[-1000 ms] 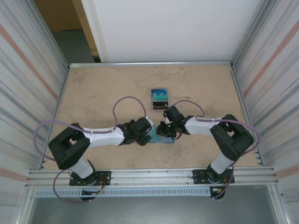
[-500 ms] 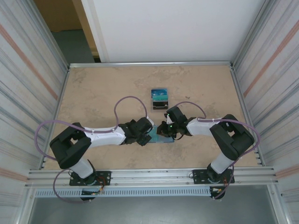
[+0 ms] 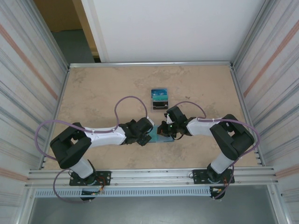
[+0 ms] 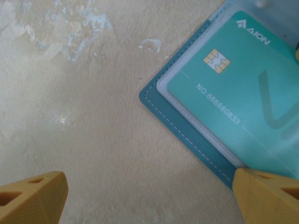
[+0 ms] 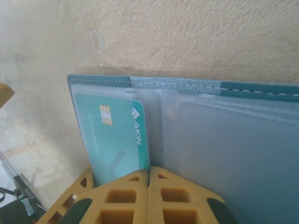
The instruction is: Take the credit cards out of the card holder
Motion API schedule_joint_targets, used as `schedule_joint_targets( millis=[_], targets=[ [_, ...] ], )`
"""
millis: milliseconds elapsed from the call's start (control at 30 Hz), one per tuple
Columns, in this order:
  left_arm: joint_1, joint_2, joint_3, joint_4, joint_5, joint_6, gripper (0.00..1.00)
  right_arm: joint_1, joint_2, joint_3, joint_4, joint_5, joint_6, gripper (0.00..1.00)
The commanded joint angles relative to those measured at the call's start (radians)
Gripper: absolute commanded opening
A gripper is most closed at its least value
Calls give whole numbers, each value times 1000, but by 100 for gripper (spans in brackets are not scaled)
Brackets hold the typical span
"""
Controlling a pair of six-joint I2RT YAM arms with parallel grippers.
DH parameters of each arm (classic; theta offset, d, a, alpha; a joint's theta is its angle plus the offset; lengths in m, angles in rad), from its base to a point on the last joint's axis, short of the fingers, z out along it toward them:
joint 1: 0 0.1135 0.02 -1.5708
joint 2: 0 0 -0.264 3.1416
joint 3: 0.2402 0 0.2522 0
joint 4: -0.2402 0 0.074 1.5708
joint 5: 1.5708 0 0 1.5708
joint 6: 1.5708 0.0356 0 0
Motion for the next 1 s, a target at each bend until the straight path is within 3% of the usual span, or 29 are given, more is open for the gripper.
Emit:
schedule_joint_targets(
  millis=[0, 633, 967],
  targets=[
    [-16, 23, -1, 3, 4, -9, 93, -3, -28, 33, -123, 23, -56, 0],
    [-17, -41, -24, -8, 10, -33, 93, -8, -57, 109, -312, 139, -115, 0],
    [-16, -81, 27, -21, -1, -26, 93, -9, -94, 113, -326, 130, -96, 2]
  ],
)
